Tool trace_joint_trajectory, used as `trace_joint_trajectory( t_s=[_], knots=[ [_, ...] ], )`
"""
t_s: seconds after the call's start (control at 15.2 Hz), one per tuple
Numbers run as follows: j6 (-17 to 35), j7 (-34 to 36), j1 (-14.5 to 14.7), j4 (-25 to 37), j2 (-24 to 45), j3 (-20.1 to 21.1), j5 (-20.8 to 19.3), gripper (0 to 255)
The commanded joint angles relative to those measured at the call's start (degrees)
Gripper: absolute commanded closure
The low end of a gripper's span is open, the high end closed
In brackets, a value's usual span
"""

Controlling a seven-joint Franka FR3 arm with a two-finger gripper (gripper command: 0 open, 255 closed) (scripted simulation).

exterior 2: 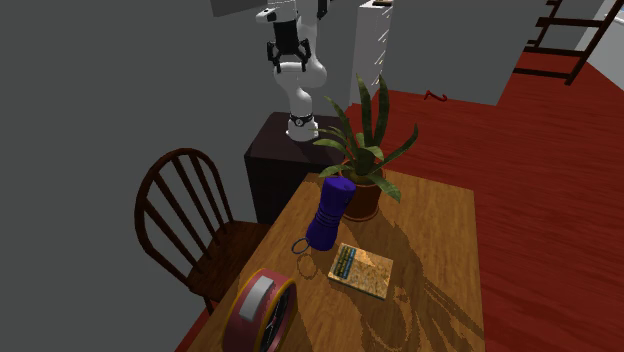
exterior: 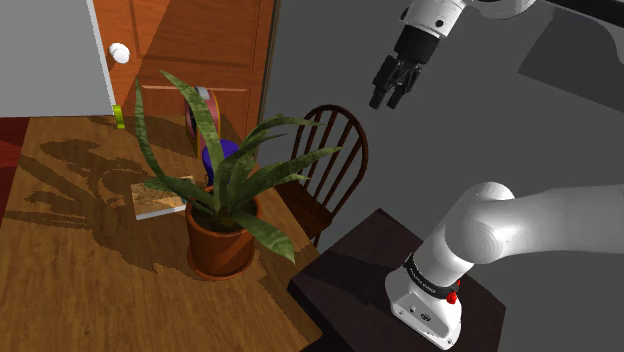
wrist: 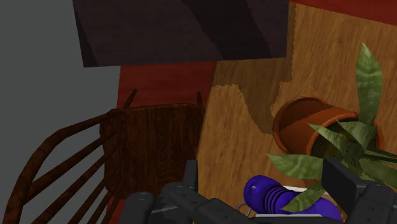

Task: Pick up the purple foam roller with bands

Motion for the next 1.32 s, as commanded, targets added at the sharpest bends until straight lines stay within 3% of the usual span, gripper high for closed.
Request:
trace_joint_trajectory(
  t_s=[0.0,0.73,1.25],
  knots=[
    [0.00,0.00,0.00,0.00,0.00,0.00,0.00,0],
    [20.77,16.53,-1.95,-4.01,14.83,11.02,3.63,0],
    [34.02,30.05,-4.71,0.00,31.35,17.96,0.79,0]
  ],
)
